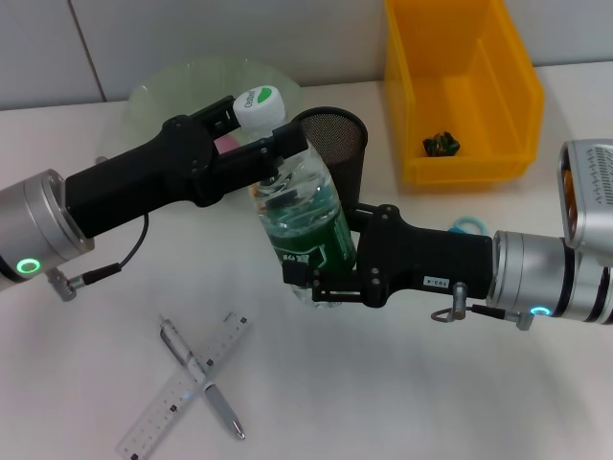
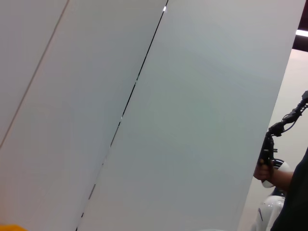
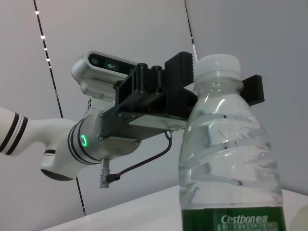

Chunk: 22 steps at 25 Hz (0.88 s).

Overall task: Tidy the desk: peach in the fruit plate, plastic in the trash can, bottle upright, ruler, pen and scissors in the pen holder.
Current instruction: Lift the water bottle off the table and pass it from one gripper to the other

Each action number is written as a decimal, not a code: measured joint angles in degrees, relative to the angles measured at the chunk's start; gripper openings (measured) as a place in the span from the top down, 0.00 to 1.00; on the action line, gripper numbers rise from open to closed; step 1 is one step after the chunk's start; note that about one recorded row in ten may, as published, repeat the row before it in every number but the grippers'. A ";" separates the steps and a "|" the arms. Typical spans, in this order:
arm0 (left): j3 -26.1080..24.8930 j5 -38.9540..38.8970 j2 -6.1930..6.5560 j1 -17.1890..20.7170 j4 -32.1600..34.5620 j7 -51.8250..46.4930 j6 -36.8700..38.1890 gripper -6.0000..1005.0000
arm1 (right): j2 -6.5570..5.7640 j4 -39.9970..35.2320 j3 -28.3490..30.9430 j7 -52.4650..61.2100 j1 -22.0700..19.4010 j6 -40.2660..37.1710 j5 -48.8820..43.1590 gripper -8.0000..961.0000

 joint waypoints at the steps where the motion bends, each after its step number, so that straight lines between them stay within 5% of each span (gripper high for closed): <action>1: 0.00 -0.03 0.00 -0.08 -0.03 0.01 -0.16 0.20 | 0.00 0.02 0.00 0.00 0.00 0.00 0.00 0.17; 22: 0.00 0.29 0.17 -0.15 -0.45 -0.54 -0.31 0.29 | 0.00 0.03 -0.09 0.01 0.16 -0.44 0.26 0.17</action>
